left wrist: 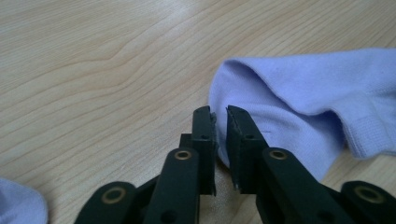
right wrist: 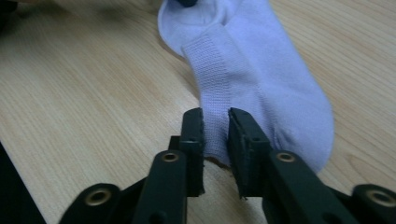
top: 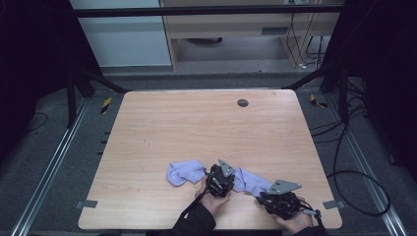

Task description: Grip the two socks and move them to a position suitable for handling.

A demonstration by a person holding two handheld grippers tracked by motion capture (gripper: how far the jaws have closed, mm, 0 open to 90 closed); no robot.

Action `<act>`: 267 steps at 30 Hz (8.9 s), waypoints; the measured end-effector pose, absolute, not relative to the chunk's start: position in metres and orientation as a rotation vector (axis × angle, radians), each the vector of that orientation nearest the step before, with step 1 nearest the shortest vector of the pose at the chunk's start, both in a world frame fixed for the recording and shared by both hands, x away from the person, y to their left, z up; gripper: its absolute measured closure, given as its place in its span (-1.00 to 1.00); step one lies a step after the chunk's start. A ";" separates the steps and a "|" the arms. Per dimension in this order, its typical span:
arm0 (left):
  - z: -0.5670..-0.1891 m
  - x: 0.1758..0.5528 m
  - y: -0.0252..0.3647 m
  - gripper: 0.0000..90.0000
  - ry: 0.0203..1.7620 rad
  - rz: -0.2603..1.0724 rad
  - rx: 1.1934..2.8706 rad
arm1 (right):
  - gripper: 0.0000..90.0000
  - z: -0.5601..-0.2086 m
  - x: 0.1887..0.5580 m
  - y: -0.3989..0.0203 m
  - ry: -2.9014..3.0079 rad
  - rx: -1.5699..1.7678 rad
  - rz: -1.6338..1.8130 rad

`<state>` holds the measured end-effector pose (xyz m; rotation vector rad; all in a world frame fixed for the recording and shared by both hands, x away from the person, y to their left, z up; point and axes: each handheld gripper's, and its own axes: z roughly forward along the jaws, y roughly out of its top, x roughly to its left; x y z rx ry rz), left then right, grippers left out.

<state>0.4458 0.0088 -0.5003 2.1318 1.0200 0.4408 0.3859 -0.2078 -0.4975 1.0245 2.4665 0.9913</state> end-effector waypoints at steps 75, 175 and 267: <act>-0.499 0.445 0.015 0.83 1.019 0.384 2.136 | 0.59 -0.497 0.478 -0.251 2.136 1.414 0.935; -0.478 0.442 0.226 0.17 1.189 0.538 1.997 | 0.31 -0.466 0.457 -0.032 2.448 0.914 1.218; -0.488 0.442 0.212 0.93 1.289 0.445 2.141 | 0.95 -0.498 0.532 -0.030 2.355 1.241 1.037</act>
